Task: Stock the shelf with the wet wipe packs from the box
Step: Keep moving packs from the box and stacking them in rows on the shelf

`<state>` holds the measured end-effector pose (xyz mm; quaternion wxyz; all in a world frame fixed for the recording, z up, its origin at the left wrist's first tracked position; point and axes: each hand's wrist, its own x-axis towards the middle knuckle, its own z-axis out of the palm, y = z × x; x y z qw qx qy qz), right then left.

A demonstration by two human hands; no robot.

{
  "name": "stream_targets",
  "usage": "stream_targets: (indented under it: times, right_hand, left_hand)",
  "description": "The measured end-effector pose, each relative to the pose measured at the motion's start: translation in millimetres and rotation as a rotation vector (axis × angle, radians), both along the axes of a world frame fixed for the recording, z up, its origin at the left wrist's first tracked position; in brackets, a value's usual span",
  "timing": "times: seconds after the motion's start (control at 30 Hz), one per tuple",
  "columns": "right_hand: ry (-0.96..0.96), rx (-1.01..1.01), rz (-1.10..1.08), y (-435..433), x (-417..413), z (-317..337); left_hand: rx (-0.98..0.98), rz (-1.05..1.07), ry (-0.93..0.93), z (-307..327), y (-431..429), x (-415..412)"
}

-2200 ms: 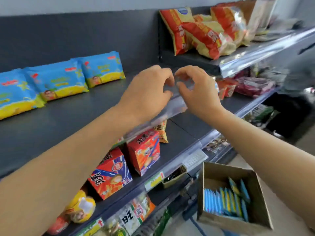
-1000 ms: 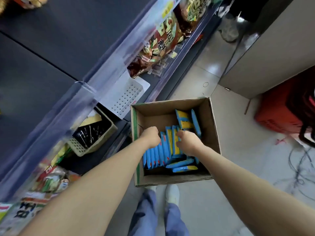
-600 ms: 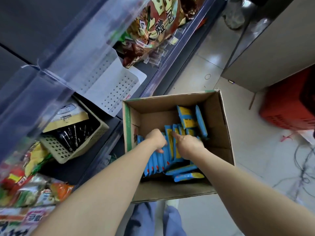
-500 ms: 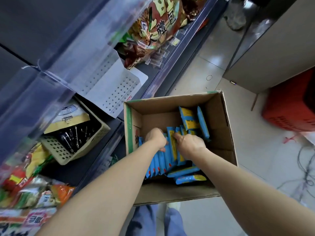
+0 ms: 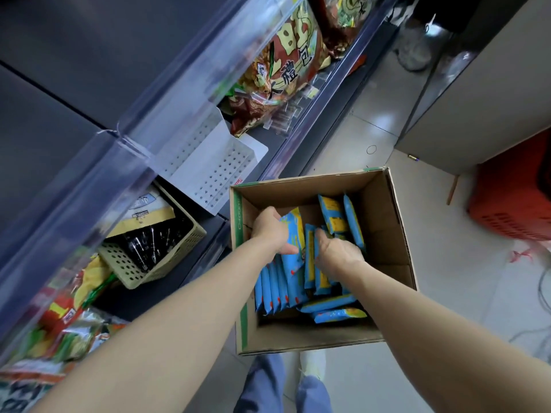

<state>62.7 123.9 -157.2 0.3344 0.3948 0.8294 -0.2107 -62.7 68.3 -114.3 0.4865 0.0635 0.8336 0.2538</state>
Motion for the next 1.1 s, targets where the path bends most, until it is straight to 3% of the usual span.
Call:
stream_targets:
  times: [0.17,0.27,0.43,0.53,0.7,0.83,1.1]
  right_hand:
    - [-0.001,-0.061,-0.115,0,-7,-15]
    - [0.032,-0.094,-0.173,3,-12,-16]
    - [0.115,-0.036,-0.233,0,-14,0]
    - [0.119,0.025,-0.215,-5,-17,22]
    - [0.197,-0.083,-0.171,12,-25,94]
    - [0.450,-0.248,-0.377,29,-17,177]
    - [0.687,-0.290,-0.444,47,-2,344]
  left_hand:
    - [0.087,0.139,-0.043,0,-7,1]
    - [0.133,0.115,-0.016,2,-13,-3]
    - [0.202,0.190,-0.069,18,-17,-6]
    - [0.205,0.131,-0.027,36,-17,-1]
    - [0.251,0.064,0.042,90,-15,-1]
    - [0.294,0.059,0.070,152,-18,-5]
    - [0.451,0.043,0.384,308,-42,-13]
